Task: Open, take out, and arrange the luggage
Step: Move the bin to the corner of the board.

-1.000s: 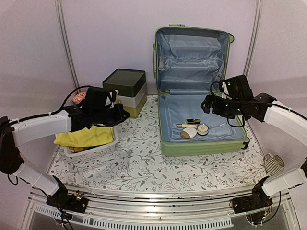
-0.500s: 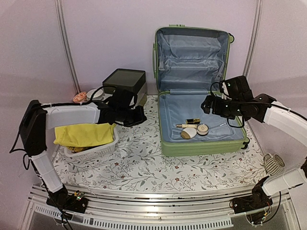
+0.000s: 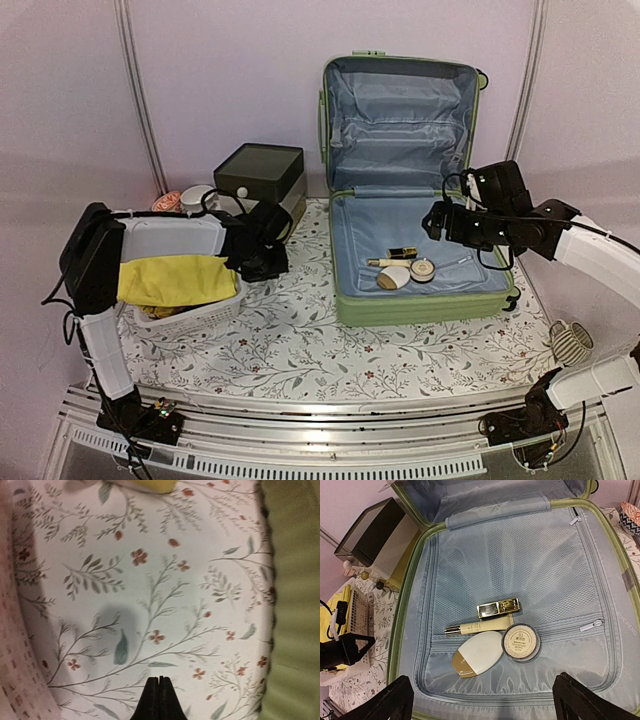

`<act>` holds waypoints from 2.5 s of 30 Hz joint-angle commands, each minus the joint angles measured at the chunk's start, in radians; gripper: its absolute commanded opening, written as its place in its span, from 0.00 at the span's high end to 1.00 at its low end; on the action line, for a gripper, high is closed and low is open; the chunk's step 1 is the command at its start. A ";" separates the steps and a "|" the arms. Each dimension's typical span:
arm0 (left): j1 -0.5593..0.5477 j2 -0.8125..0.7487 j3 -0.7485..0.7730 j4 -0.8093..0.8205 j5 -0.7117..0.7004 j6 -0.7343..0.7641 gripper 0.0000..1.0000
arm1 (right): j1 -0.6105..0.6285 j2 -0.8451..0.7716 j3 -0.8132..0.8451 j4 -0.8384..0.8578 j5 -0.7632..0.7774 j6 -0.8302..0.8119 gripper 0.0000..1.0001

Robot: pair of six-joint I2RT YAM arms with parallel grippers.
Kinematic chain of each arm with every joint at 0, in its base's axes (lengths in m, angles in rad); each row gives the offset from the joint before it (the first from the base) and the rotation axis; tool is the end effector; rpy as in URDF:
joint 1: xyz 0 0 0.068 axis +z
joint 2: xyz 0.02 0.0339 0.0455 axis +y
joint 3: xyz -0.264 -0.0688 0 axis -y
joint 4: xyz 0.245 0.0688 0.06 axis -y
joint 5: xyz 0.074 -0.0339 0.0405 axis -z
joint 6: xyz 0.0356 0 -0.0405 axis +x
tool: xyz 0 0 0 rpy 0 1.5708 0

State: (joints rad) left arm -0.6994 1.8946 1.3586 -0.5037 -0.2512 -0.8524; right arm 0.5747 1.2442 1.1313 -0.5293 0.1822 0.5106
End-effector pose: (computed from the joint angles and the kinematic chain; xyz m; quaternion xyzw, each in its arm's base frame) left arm 0.3120 -0.2509 0.1967 -0.1059 0.9520 -0.0961 0.2705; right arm 0.2325 0.1429 0.3303 0.0122 0.8913 0.1606 0.4239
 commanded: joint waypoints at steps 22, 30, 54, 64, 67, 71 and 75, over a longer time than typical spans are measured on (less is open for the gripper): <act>0.106 -0.487 -0.358 -0.046 0.011 0.056 0.97 | -0.005 0.012 0.002 0.038 -0.027 -0.012 0.01; 0.100 -0.615 -0.404 0.112 0.078 0.157 0.88 | -0.006 0.021 -0.007 0.049 -0.057 -0.014 0.01; 0.085 -0.686 -0.446 0.396 0.213 0.290 0.02 | -0.006 -0.052 -0.090 0.193 -0.171 -0.088 0.01; 0.174 -0.600 -0.381 0.389 0.287 0.310 0.02 | -0.006 -0.097 -0.133 0.262 -0.227 -0.125 0.01; 0.208 -0.559 -0.385 0.442 0.360 0.301 0.02 | -0.006 -0.109 -0.147 0.279 -0.242 -0.132 0.01; 0.232 -0.492 -0.347 0.473 0.398 0.268 0.02 | -0.006 -0.121 -0.168 0.300 -0.246 -0.132 0.01; 0.235 -0.430 -0.282 0.449 0.403 0.270 0.04 | -0.005 -0.122 -0.179 0.296 -0.241 -0.129 0.01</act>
State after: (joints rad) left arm -0.4728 1.4269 1.0069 -0.0719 0.1123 -0.5758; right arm 0.5747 1.1397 0.9695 -0.2596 -0.0486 0.3912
